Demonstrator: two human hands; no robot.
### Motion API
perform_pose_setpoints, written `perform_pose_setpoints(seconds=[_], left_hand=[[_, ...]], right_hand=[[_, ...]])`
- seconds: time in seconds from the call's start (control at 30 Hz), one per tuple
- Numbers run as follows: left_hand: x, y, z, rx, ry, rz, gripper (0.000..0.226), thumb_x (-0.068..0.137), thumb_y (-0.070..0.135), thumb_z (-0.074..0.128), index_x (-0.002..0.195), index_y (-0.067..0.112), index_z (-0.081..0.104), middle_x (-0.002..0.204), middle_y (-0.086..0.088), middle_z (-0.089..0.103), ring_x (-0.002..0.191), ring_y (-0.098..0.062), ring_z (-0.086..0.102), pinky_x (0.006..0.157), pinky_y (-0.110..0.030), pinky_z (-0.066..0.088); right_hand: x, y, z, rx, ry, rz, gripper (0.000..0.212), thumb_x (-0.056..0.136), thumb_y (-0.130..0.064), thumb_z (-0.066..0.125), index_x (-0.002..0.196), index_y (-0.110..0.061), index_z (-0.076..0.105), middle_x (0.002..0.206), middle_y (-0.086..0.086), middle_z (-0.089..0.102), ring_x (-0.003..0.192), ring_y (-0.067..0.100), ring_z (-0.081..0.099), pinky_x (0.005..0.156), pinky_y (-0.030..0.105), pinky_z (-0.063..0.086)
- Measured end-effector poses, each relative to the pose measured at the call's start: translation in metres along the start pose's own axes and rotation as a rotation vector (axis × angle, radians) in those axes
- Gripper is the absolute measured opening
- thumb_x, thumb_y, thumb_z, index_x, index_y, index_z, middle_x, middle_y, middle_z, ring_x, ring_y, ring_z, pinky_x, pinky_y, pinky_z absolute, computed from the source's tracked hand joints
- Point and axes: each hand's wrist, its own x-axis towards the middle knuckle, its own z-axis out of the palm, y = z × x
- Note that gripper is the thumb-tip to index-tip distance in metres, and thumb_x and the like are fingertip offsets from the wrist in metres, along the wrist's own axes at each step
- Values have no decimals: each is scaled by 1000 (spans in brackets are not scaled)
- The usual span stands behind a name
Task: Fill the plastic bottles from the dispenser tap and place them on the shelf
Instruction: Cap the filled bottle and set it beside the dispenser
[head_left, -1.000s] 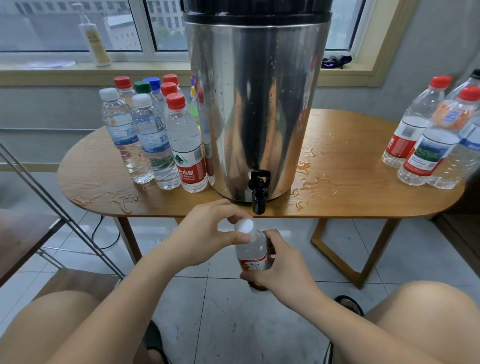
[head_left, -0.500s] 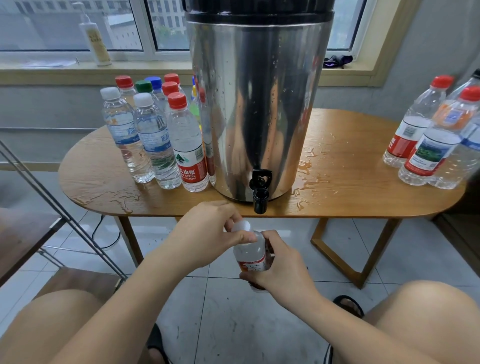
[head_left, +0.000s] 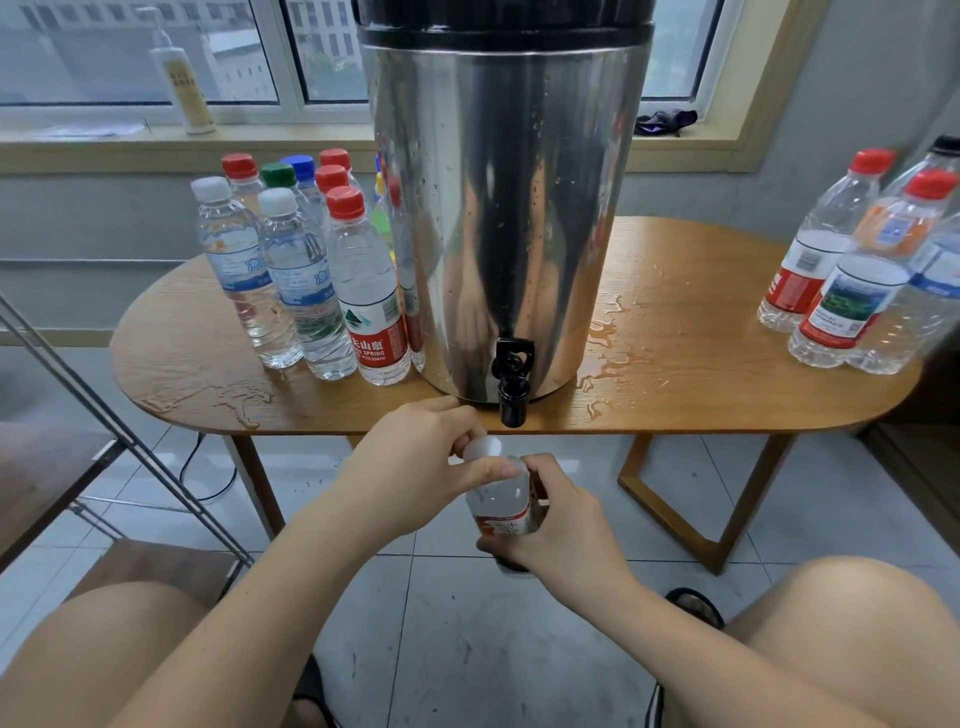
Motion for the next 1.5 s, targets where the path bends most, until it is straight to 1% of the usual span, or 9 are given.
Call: perform_pose_setpoints(seconds=[0.17, 0.4, 0.53, 0.67, 0.73, 0.87, 1.1, 1.27, 1.5], left_hand=[[-2, -6, -4, -143, -115, 46, 34, 96, 47, 78, 129, 42, 74, 113, 28, 59, 104, 2, 59, 88, -23, 49], [-6, -19, -9, -242, -199, 178, 43, 100, 15, 78, 134, 42, 76, 132, 27, 68, 127, 6, 59, 102, -9, 43], [-8, -19, -10, -258, -160, 190, 39, 98, 25, 81, 131, 45, 76, 130, 30, 71, 122, 4, 63, 99, -15, 49], [-10, -13, -6, -211, 31, 106, 42, 84, 66, 78, 118, 42, 79, 104, 26, 72, 102, 0, 65, 78, -16, 50], [-9, -11, -3, -171, 94, 98, 46, 79, 75, 72, 107, 39, 78, 93, 23, 67, 93, -2, 64, 73, -17, 50], [-9, -10, 3, -195, 97, 116, 37, 86, 61, 79, 110, 34, 79, 92, 23, 64, 90, -2, 63, 76, -20, 52], [-10, -9, 9, -233, 30, 152, 30, 96, 34, 82, 126, 37, 76, 112, 24, 64, 104, 3, 62, 91, -19, 50], [-14, -9, 8, -238, 6, 161, 33, 99, 34, 78, 132, 38, 74, 118, 26, 64, 111, -2, 63, 95, -28, 54], [-22, -17, 5, -439, 186, 101, 40, 91, 38, 86, 130, 36, 73, 121, 22, 74, 113, -11, 72, 86, -30, 59]], right_hand=[[0, 1, 0, 17, -23, 8, 75, 59, -56, 99, 116, -47, 52, 109, -22, 70, 102, 6, 66, 85, 37, 62], [-1, -1, -6, 46, -163, 12, 83, 56, -54, 102, 123, -49, 53, 112, -22, 70, 104, 0, 68, 92, 32, 62], [-2, -3, -8, 48, -170, -5, 82, 58, -53, 102, 123, -50, 52, 113, -23, 70, 106, -2, 66, 92, 31, 62], [2, -6, -8, 24, -129, -37, 78, 61, -56, 100, 121, -51, 52, 113, -26, 68, 107, 0, 66, 92, 30, 62], [2, -5, -7, 21, -113, -44, 77, 61, -56, 100, 120, -50, 53, 112, -25, 69, 106, 2, 67, 91, 31, 62], [1, -2, -7, 9, -96, -49, 77, 61, -55, 101, 120, -50, 52, 112, -23, 69, 107, 5, 66, 91, 32, 62], [1, 5, -11, 17, -79, -44, 76, 59, -59, 98, 119, -49, 53, 110, -20, 71, 105, 9, 68, 89, 40, 63], [-1, 5, -13, 44, -90, -35, 75, 58, -58, 98, 119, -47, 55, 109, -17, 72, 106, 8, 69, 90, 42, 63], [0, -5, -23, 87, -64, -46, 73, 60, -54, 100, 120, -49, 57, 114, -22, 71, 110, -2, 66, 95, 34, 61]])
